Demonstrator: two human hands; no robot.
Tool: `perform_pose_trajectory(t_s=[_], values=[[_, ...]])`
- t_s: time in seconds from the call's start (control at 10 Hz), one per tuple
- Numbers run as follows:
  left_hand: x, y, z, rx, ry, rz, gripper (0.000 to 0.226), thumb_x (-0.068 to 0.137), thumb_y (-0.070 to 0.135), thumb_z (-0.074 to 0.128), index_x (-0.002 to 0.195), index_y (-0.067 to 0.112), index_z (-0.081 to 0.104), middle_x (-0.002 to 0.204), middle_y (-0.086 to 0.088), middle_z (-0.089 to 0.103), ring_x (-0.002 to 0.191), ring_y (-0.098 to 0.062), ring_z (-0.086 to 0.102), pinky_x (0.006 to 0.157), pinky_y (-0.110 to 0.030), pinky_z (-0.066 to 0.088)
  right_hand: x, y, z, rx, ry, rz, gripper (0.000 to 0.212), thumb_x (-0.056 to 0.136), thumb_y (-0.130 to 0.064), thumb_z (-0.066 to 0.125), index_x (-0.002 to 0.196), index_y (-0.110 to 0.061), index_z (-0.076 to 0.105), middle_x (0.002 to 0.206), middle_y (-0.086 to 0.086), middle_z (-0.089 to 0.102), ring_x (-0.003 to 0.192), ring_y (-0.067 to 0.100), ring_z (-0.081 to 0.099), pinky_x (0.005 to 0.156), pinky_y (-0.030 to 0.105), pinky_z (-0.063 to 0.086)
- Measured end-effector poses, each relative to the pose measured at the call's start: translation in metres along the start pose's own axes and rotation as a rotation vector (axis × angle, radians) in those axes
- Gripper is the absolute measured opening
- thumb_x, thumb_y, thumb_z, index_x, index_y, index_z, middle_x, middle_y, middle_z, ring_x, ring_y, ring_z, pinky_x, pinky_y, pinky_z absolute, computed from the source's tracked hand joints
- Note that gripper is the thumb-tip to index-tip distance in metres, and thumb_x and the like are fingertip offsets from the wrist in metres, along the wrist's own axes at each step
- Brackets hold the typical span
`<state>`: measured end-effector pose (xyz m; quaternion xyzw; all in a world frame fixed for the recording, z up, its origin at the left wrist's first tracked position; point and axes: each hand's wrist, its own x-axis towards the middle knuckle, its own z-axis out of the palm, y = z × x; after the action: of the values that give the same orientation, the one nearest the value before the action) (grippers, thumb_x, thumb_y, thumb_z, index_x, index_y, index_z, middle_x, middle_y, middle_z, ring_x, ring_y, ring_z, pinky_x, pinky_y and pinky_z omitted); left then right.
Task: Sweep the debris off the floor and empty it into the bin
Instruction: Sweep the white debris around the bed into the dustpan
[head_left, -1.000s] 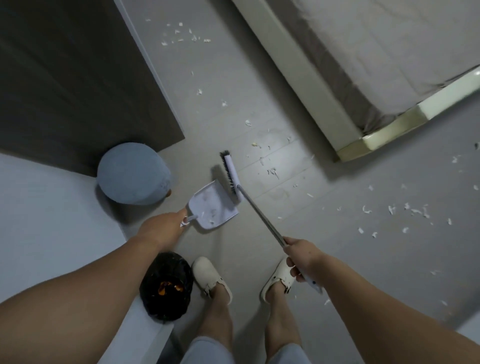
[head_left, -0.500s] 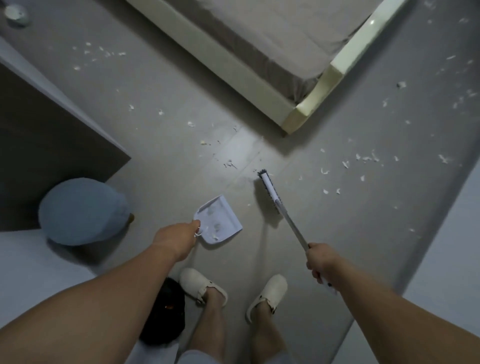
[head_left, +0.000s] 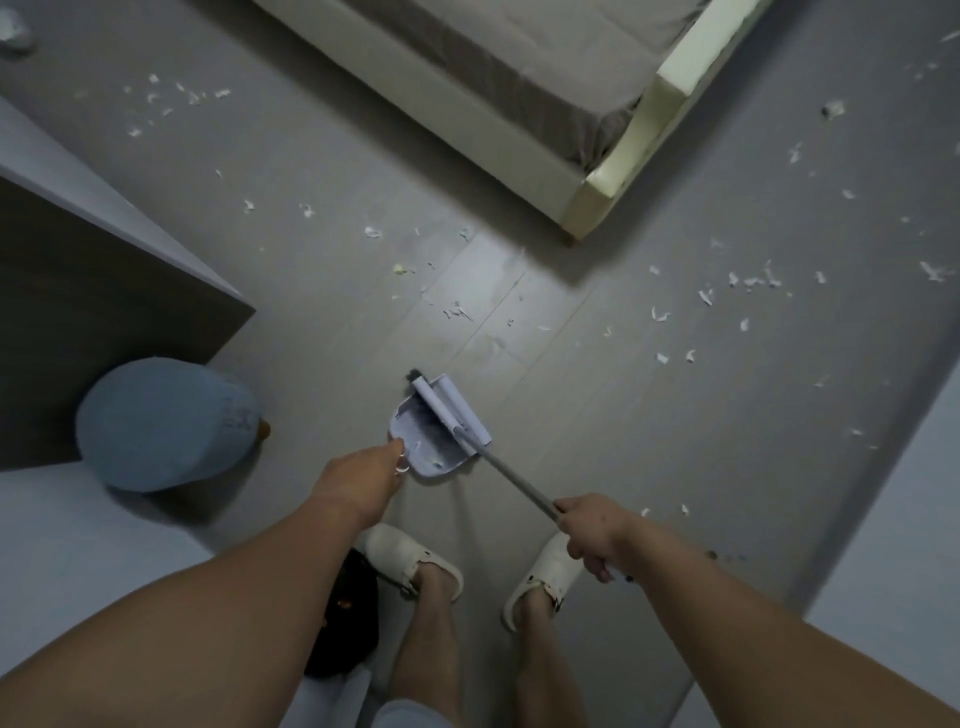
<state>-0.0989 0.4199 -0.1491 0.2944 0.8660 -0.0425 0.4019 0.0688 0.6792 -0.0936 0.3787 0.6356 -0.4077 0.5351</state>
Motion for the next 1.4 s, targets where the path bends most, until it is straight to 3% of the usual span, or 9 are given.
perform_pose_trajectory(t_s=[0.2,0.3,0.4,0.6,0.7,0.8,1.1,1.3,1.4], values=[[0.010,-0.025,-0.011,-0.018,0.025,0.007,0.019,0.104,0.033,0.046,0.118,0.020,0.047,0.113,-0.007,0.065,0.093,-0.028,0.060,0.068,-0.032,0.033,0.015,0.033,-0.014,0.138,0.249,0.079,0.045,0.087,0.006,0.029,0.121,-0.007,0.056,0.073,0.024,0.057,0.032,0.024,0.046,0.037,0.028,0.038],[0.018,-0.029,-0.011,-0.021,0.026,0.024,0.015,0.103,0.033,0.047,0.112,0.020,0.045,0.110,-0.009,0.066,0.092,-0.031,0.061,0.067,-0.033,0.034,0.023,0.003,-0.011,0.083,0.185,0.128,0.028,0.092,0.000,0.034,0.110,0.002,0.055,0.077,0.018,0.064,0.045,0.029,0.061,0.035,0.029,0.046],[0.024,-0.029,-0.018,-0.017,0.013,0.045,0.018,0.104,0.032,0.046,0.116,0.018,0.046,0.112,-0.011,0.065,0.098,-0.033,0.062,0.068,-0.034,0.035,0.030,-0.031,0.006,0.042,0.098,0.104,0.017,0.095,-0.003,0.036,0.100,-0.003,0.053,0.069,0.011,0.055,0.043,0.021,0.051,0.029,0.022,0.039],[0.012,-0.058,-0.040,-0.078,0.028,0.001,0.015,0.103,0.033,0.047,0.113,0.023,0.048,0.105,-0.008,0.067,0.080,-0.026,0.055,0.066,-0.034,0.042,-0.004,-0.067,0.001,0.584,0.122,0.164,0.034,0.096,-0.009,0.029,0.113,-0.004,0.059,0.061,0.011,0.043,0.035,0.013,0.028,0.043,0.017,0.022],[0.008,-0.063,-0.057,-0.117,0.094,-0.030,0.013,0.099,0.040,0.048,0.104,0.028,0.047,0.098,-0.003,0.067,0.077,-0.026,0.056,0.063,-0.033,0.039,-0.022,-0.084,-0.027,0.691,0.222,0.117,0.036,0.097,-0.011,0.030,0.122,0.001,0.053,0.064,0.011,0.042,0.038,0.013,0.027,0.044,0.017,0.023],[0.014,-0.046,-0.078,-0.185,0.156,-0.083,0.017,0.099,0.043,0.050,0.105,0.027,0.051,0.095,-0.002,0.068,0.079,-0.027,0.058,0.063,-0.032,0.038,-0.017,-0.099,-0.064,0.724,0.320,0.118,0.031,0.096,-0.011,0.028,0.109,0.000,0.054,0.064,0.011,0.039,0.040,0.014,0.025,0.045,0.019,0.023],[0.078,0.002,-0.120,-0.240,0.197,-0.255,0.021,0.097,0.046,0.052,0.109,0.029,0.054,0.101,-0.005,0.069,0.091,-0.032,0.064,0.066,-0.032,0.038,0.024,-0.140,-0.214,0.436,0.406,0.154,0.036,0.094,0.000,0.027,0.061,-0.003,0.039,0.053,0.015,0.041,0.041,0.018,0.032,0.045,0.022,0.027],[0.105,0.000,-0.110,-0.319,0.125,-0.336,0.013,0.097,0.038,0.052,0.096,0.026,0.047,0.095,-0.006,0.066,0.076,-0.028,0.052,0.063,-0.034,0.040,0.053,-0.170,-0.261,0.150,0.310,0.118,0.031,0.098,-0.006,0.039,0.068,-0.014,0.036,0.062,0.010,0.049,0.055,0.021,0.044,0.054,0.022,0.040],[0.103,-0.002,-0.101,-0.348,0.100,-0.353,0.013,0.096,0.036,0.054,0.094,0.027,0.045,0.093,-0.005,0.065,0.077,-0.030,0.053,0.064,-0.034,0.039,0.078,-0.182,-0.243,0.264,0.229,0.101,0.032,0.099,-0.005,0.039,0.072,-0.022,0.041,0.031,-0.003,0.050,0.034,0.009,0.052,0.044,0.024,0.047]])
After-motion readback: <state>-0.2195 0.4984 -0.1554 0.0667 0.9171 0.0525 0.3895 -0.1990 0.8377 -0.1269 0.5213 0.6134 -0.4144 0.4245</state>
